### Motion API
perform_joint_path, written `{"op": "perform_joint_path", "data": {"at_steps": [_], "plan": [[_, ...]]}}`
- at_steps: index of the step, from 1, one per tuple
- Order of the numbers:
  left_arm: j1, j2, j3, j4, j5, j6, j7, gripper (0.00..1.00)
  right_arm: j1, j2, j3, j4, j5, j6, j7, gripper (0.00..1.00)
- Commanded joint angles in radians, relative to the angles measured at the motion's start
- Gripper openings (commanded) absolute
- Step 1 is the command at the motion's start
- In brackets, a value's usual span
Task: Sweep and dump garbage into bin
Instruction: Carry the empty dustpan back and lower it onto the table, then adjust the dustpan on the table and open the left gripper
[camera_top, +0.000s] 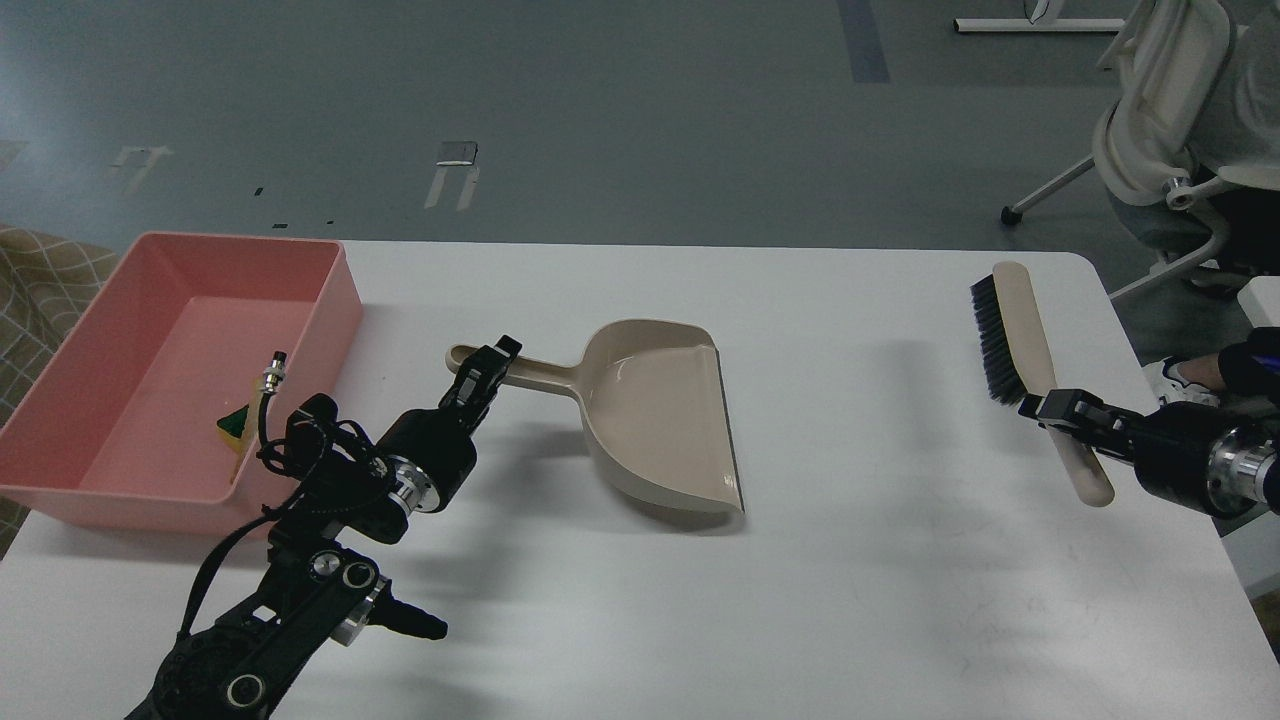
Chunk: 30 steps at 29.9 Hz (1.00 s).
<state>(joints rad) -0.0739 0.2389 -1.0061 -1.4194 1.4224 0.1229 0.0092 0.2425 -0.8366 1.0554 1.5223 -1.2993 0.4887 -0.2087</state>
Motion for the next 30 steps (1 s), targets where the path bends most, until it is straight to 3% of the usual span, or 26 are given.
{"op": "perform_joint_path", "data": {"at_steps": [1, 4, 6, 12, 20, 30], "plan": [[0.000, 0.010, 0.000, 0.000, 0.001, 0.000, -0.018, 0.40, -0.003, -0.004, 0.002, 0.001, 0.000, 0.000, 0.000, 0.00], [-0.001, 0.016, 0.000, 0.000, 0.001, 0.000, -0.023, 0.43, -0.005, -0.003, 0.002, 0.002, 0.000, 0.000, 0.000, 0.00], [-0.006, 0.020, 0.000, 0.004, 0.001, 0.000, -0.023, 0.51, -0.005, 0.001, 0.003, 0.004, 0.000, 0.000, 0.000, 0.00], [-0.018, 0.046, 0.000, 0.028, 0.001, 0.000, -0.021, 0.64, -0.005, 0.001, 0.002, 0.013, 0.000, 0.000, 0.000, 0.00], [-0.015, 0.149, -0.002, 0.045, -0.008, 0.000, -0.023, 0.68, -0.005, 0.004, 0.003, 0.018, 0.000, 0.000, 0.000, 0.00], [-0.007, 0.131, -0.002, 0.030, -0.002, 0.000, -0.021, 0.69, -0.005, 0.017, 0.005, 0.016, 0.000, 0.000, -0.001, 0.00]]}}
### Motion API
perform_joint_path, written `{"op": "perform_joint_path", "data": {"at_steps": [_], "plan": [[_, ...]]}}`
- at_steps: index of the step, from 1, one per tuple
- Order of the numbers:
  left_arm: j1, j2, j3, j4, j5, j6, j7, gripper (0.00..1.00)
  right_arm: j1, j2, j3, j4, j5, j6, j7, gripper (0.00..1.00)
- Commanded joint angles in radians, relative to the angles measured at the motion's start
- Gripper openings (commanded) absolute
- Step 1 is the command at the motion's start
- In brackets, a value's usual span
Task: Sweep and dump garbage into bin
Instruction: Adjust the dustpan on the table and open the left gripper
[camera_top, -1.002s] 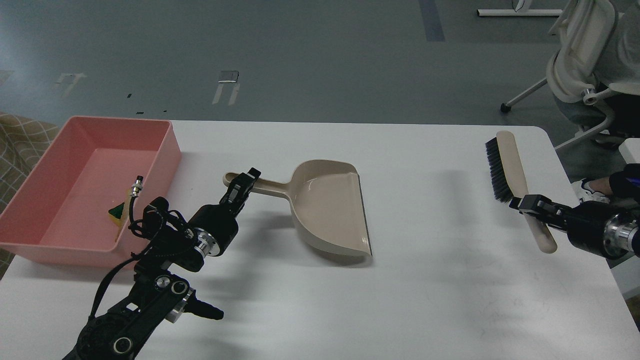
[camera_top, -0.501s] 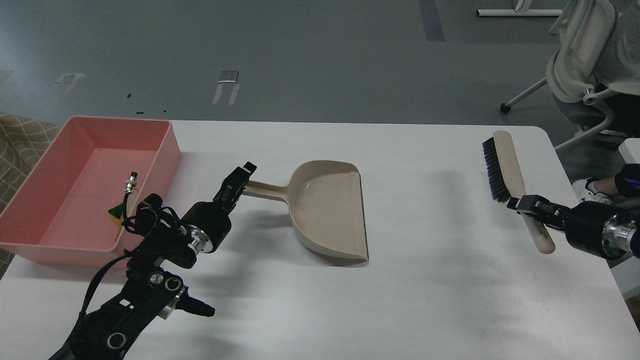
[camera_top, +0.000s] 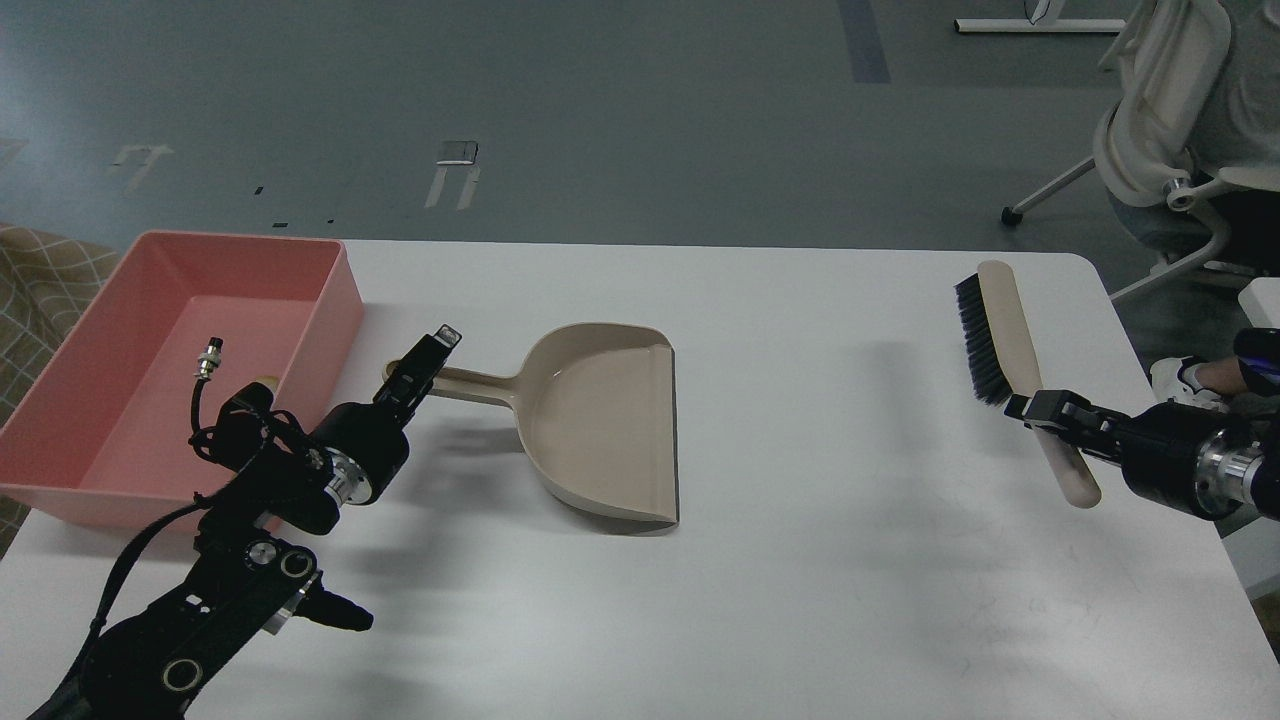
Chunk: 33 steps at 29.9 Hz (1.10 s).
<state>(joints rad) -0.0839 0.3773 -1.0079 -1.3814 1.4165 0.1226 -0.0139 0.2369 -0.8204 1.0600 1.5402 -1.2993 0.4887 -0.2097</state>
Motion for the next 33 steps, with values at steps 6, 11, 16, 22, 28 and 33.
{"op": "perform_joint_path", "data": {"at_steps": [6, 11, 16, 22, 28, 33], "plan": [[0.001, -0.031, 0.000, -0.025, 0.006, 0.000, 0.003, 0.69, 0.001, 0.001, 0.002, -0.003, 0.000, 0.000, 0.000, 0.00], [-0.008, -0.084, 0.000, -0.031, 0.006, 0.000, 0.009, 0.69, 0.001, 0.006, 0.000, -0.002, 0.000, 0.000, 0.001, 0.00], [-0.011, -0.123, 0.002, -0.031, 0.006, 0.000, 0.012, 0.69, 0.001, 0.006, 0.002, -0.003, 0.000, 0.000, 0.001, 0.00], [-0.014, -0.155, 0.026, -0.031, 0.006, 0.000, 0.014, 0.69, -0.001, 0.006, 0.005, -0.002, 0.000, 0.000, 0.000, 0.00], [-0.014, -0.204, 0.028, -0.031, 0.006, 0.002, 0.018, 0.68, -0.001, 0.006, 0.005, -0.003, 0.000, 0.000, 0.001, 0.00], [-0.019, -0.251, 0.028, -0.031, 0.004, 0.002, 0.022, 0.68, -0.001, 0.006, 0.005, -0.003, 0.000, 0.000, 0.000, 0.00]]}}
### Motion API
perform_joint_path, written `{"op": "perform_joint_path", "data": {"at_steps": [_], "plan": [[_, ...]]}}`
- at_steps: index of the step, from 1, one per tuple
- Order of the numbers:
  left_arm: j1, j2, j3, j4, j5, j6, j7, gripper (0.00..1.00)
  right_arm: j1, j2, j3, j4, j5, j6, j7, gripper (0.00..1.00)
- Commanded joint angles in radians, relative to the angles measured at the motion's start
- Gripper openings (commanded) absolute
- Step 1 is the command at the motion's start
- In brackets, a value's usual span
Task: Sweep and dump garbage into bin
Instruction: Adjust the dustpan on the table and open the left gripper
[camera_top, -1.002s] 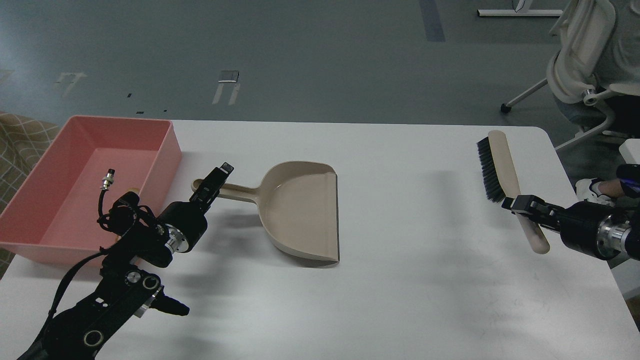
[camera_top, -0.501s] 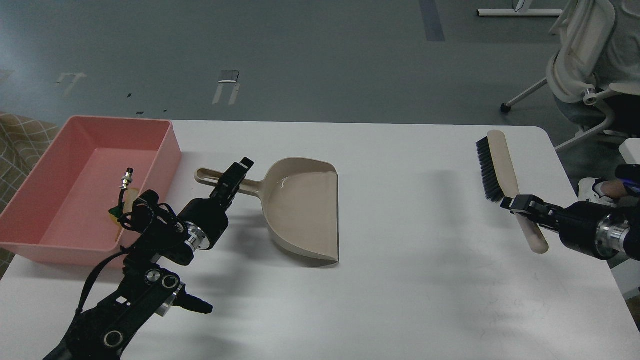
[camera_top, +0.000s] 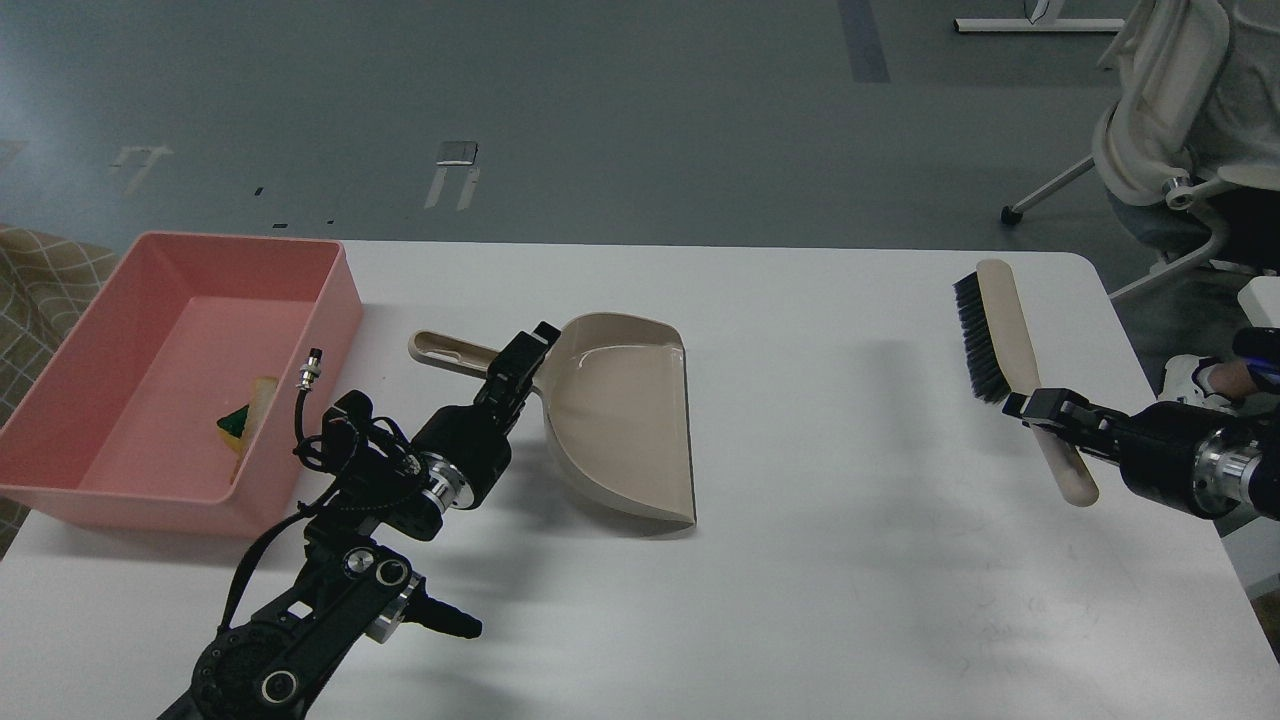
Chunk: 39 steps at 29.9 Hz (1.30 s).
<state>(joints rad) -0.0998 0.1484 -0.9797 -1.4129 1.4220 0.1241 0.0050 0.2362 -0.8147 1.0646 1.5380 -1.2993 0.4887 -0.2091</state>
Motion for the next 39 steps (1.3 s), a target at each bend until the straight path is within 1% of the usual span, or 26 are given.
{"op": "perform_joint_path", "data": {"at_steps": [1, 6, 9, 12, 15, 17, 20, 26, 33, 35, 39], "plan": [[-0.003, -0.026, -0.001, 0.000, -0.002, 0.000, 0.004, 0.68, 0.000, 0.000, 0.000, -0.001, 0.000, 0.000, -0.001, 0.00], [-0.001, -0.032, -0.001, 0.000, -0.005, 0.003, 0.009, 0.68, 0.000, 0.000, 0.000, -0.001, 0.000, 0.000, -0.001, 0.00], [0.000, -0.032, -0.001, 0.000, -0.008, 0.023, 0.007, 0.68, 0.000, 0.000, -0.002, -0.003, 0.000, 0.000, -0.001, 0.00], [-0.001, -0.013, 0.001, 0.002, -0.011, 0.025, 0.007, 0.68, 0.000, 0.000, 0.000, -0.001, 0.000, 0.000, -0.001, 0.00], [-0.005, 0.023, 0.001, 0.009, -0.009, 0.025, 0.007, 0.69, 0.000, 0.002, 0.000, -0.001, 0.000, 0.000, 0.000, 0.00], [0.002, 0.091, 0.001, 0.009, -0.008, 0.025, 0.006, 0.69, 0.000, 0.005, 0.000, -0.001, 0.000, 0.000, -0.001, 0.00], [0.009, 0.128, 0.003, 0.011, 0.001, 0.025, 0.004, 0.69, 0.000, 0.014, -0.002, 0.001, 0.000, 0.000, -0.001, 0.00], [0.014, 0.137, 0.006, 0.014, 0.021, 0.026, 0.004, 0.69, 0.002, 0.014, -0.002, 0.002, 0.000, 0.000, 0.000, 0.00], [0.015, 0.163, 0.013, 0.032, 0.110, 0.026, 0.006, 0.69, 0.002, 0.014, 0.000, 0.002, 0.000, 0.000, -0.001, 0.00], [0.015, 0.177, 0.013, 0.032, 0.117, 0.026, 0.004, 0.69, 0.002, 0.014, 0.000, 0.002, 0.000, 0.000, -0.001, 0.00], [0.015, 0.241, 0.015, 0.034, 0.141, 0.026, 0.004, 0.69, 0.000, 0.014, -0.002, 0.002, 0.000, 0.000, -0.001, 0.00]]}}
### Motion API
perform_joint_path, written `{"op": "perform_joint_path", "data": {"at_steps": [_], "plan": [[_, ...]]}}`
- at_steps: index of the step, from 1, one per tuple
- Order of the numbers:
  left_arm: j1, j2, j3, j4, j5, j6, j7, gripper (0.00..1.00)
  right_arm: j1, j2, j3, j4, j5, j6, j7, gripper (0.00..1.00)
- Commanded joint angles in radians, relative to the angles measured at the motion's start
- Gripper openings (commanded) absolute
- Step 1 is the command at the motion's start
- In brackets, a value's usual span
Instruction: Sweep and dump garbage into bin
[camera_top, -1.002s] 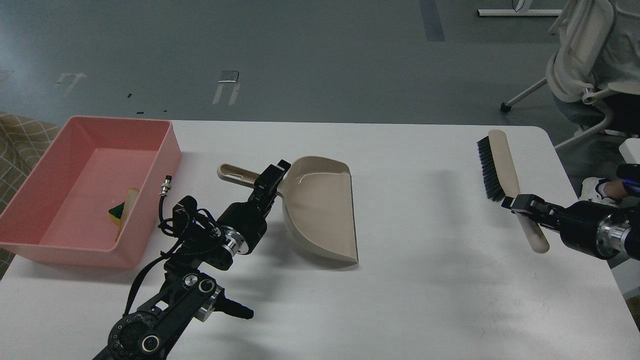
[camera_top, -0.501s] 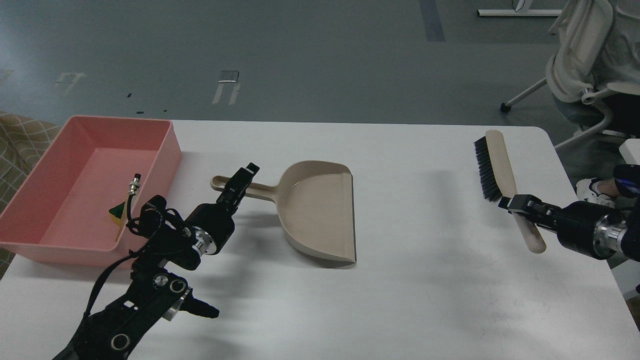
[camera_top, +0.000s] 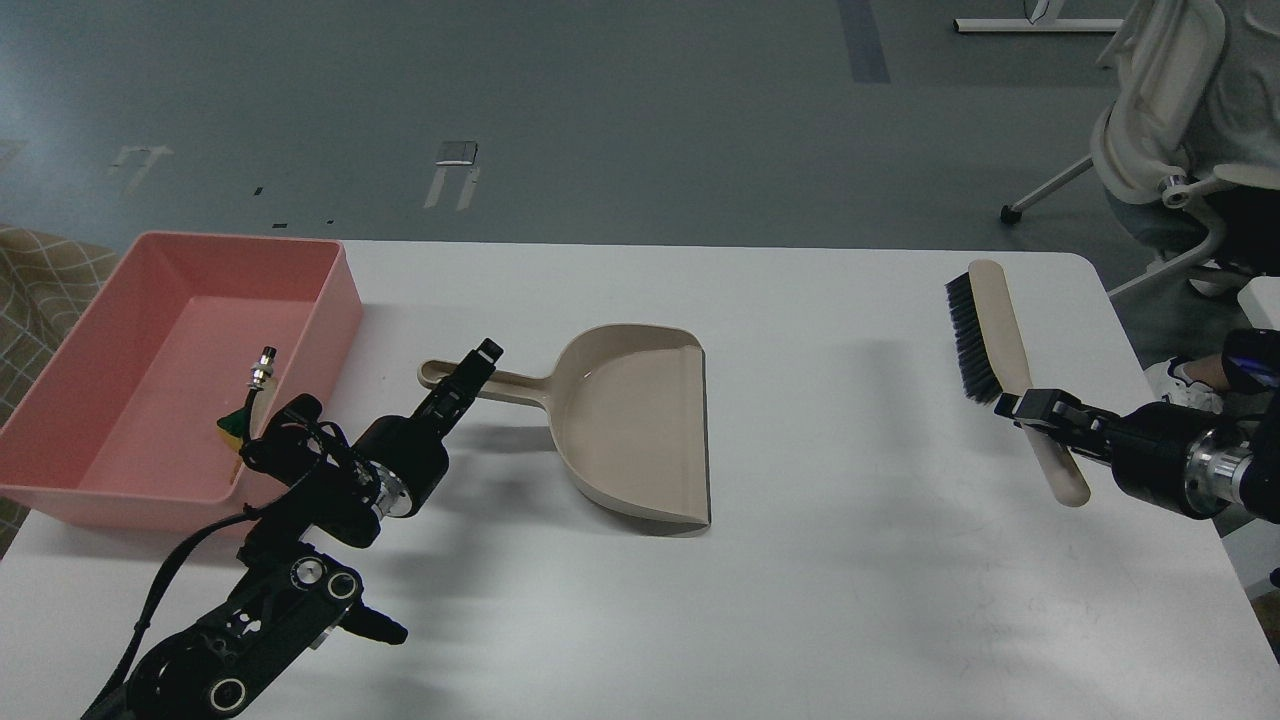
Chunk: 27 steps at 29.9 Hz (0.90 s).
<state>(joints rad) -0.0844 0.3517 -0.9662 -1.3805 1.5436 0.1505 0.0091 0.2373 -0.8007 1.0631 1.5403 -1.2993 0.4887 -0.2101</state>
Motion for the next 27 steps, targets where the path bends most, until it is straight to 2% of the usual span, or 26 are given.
{"op": "perform_joint_path", "data": {"at_steps": [1, 16, 22, 27], "plan": [[0.000, 0.049, 0.004, 0.000, 0.030, 0.000, 0.000, 0.69, -0.001, 0.000, 0.000, 0.000, 0.000, 0.000, 0.000, 0.00], [-0.012, 0.142, 0.023, 0.029, 0.115, 0.001, 0.003, 0.69, -0.001, 0.011, 0.000, -0.002, 0.000, 0.000, 0.000, 0.00], [-0.014, 0.153, 0.012, 0.011, 0.121, 0.044, 0.012, 0.69, -0.010, 0.008, 0.000, 0.000, -0.002, 0.000, 0.000, 0.00], [-0.032, 0.184, 0.006, -0.012, 0.116, 0.046, 0.015, 0.69, -0.022, 0.000, 0.001, 0.003, -0.002, 0.000, 0.001, 0.00]]}}
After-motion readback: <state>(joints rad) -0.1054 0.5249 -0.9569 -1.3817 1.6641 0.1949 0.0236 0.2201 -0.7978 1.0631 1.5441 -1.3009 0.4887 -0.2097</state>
